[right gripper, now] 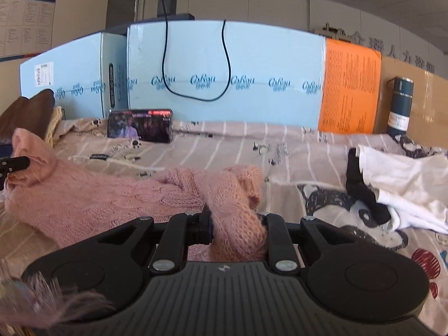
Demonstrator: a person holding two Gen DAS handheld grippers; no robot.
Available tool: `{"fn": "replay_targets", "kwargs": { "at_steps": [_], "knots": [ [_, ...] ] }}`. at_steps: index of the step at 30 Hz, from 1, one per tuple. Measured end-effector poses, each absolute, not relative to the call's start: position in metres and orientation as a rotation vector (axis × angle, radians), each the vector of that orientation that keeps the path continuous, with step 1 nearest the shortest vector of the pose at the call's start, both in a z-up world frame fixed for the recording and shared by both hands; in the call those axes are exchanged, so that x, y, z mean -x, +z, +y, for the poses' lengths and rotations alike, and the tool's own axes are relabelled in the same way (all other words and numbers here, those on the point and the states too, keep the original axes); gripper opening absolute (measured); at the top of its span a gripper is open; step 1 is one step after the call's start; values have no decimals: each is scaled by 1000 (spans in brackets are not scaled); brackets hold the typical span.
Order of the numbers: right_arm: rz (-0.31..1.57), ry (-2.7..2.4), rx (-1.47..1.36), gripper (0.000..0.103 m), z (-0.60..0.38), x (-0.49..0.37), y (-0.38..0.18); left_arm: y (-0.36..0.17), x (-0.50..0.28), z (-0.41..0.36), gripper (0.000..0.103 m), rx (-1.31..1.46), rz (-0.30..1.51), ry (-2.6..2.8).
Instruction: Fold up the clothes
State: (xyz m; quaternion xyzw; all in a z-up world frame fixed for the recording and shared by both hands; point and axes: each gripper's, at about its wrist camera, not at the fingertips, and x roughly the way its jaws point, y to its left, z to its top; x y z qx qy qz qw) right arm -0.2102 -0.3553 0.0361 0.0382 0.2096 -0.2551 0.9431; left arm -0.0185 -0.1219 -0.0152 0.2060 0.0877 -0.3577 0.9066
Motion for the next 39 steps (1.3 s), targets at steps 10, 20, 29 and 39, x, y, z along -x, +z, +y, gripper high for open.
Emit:
{"fn": "replay_targets", "kwargs": {
  "at_steps": [10, 20, 29, 39],
  "knots": [
    [443, -526, -223, 66, -371, 216, 36, -5, 16, -90, 103, -361, 102, -828],
    [487, -543, -470, 83, -413, 207, 21, -17, -39, -129, 93, -299, 377, -927],
    [448, -458, -417, 22, -409, 187, 27, -16, -94, -77, 28, 309, 610, -1001],
    [244, -658, -247, 19, -420, 211, 76, -15, -122, -87, 27, 609, 742, -1100]
  ]
}}
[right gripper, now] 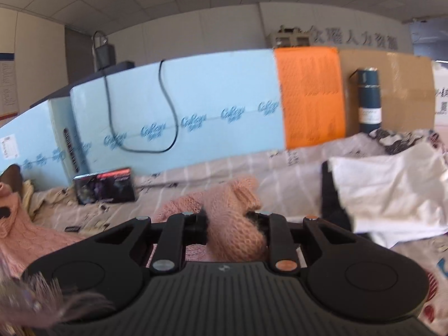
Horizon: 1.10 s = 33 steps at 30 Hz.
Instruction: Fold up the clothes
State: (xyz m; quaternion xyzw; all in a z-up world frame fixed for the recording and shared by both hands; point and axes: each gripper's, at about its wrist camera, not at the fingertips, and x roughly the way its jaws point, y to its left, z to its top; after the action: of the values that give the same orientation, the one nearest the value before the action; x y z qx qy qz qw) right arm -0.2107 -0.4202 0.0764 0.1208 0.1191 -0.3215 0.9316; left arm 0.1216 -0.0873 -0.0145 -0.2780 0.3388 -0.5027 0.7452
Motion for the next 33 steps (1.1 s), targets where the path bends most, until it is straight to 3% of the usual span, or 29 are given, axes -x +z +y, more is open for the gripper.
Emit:
{"fn": "replay_targets", "kwargs": {
  "at_steps": [9, 23, 31, 33],
  "knots": [
    [208, -755, -261, 18, -439, 223, 67, -22, -133, -81, 27, 681, 780, -1090],
    [316, -779, -289, 19, -460, 219, 38, -35, -155, -61, 25, 908, 836, -1039],
    [331, -788, -294, 21, -462, 219, 34, -27, -159, -47, 29, 1011, 796, -1063],
    [336, -791, -291, 22, -462, 218, 33, -25, -162, -42, 39, 1058, 804, -1081]
  ]
}}
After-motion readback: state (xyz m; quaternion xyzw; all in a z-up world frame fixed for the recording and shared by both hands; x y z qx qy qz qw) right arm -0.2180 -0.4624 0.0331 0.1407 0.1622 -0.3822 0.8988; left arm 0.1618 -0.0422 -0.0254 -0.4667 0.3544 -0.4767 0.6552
